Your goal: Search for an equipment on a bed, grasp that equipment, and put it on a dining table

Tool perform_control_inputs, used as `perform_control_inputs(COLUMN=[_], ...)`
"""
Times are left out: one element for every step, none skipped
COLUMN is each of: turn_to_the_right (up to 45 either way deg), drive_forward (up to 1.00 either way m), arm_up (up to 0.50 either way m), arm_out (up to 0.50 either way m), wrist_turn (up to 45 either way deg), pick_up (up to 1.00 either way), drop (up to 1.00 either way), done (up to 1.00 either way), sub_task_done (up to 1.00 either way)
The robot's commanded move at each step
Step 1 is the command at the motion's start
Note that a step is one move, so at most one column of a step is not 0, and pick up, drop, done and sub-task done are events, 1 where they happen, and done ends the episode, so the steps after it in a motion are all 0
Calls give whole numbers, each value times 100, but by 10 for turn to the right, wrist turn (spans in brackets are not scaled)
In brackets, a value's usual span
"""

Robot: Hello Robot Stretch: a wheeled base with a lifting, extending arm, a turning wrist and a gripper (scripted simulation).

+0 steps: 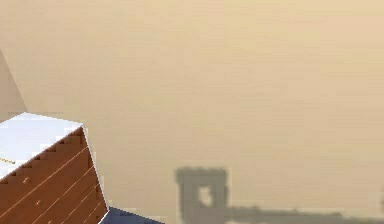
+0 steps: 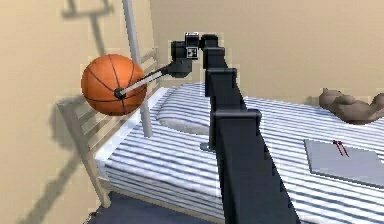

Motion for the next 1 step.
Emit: perform_control_inputs(turn_to_the_right=[0], drive_forward=[0], arm_up=[0], arm_out=[0], wrist_turn=[-450], pick_up=[0], drop=[0], done=[0], sub_task_done=[0])
